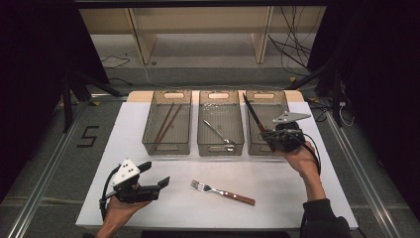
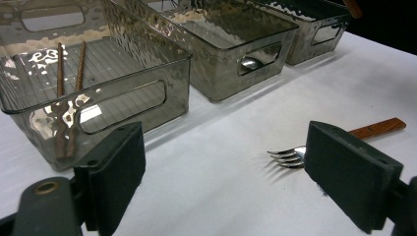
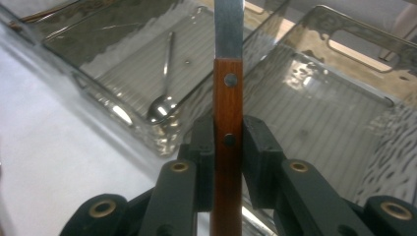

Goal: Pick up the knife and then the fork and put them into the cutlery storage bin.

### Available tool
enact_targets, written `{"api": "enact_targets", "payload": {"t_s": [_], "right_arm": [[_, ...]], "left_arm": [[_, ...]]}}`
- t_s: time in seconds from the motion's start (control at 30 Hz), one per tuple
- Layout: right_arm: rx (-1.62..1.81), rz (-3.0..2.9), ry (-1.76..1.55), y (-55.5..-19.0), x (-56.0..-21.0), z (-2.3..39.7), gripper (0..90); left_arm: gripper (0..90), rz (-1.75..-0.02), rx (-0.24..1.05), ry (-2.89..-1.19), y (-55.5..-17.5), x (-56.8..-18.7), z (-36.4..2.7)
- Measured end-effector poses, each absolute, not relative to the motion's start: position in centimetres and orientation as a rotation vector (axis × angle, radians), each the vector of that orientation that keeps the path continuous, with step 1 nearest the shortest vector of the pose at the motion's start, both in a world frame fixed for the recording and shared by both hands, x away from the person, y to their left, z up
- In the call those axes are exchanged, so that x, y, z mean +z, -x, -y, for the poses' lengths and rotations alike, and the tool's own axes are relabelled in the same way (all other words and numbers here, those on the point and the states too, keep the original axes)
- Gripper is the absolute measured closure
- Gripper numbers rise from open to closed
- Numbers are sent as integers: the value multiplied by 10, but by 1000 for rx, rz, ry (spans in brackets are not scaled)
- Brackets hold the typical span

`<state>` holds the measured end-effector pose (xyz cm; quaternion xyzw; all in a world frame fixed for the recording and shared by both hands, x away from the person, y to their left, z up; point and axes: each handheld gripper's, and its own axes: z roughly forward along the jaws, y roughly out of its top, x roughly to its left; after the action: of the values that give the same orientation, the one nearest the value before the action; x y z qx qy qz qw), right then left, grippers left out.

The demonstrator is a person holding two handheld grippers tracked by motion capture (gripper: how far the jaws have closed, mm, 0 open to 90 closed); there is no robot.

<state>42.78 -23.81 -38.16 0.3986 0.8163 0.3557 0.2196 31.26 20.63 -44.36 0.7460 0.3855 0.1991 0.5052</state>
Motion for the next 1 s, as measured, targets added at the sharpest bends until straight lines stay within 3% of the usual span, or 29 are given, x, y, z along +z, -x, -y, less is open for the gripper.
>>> {"api": "enact_targets", "payload": {"t_s": [1.0], "right_arm": [[943,-2162,-1398,-480,-383,248,767]], "left_arm": [[154,-931,480,-1795,-313,-444,-206]]}}
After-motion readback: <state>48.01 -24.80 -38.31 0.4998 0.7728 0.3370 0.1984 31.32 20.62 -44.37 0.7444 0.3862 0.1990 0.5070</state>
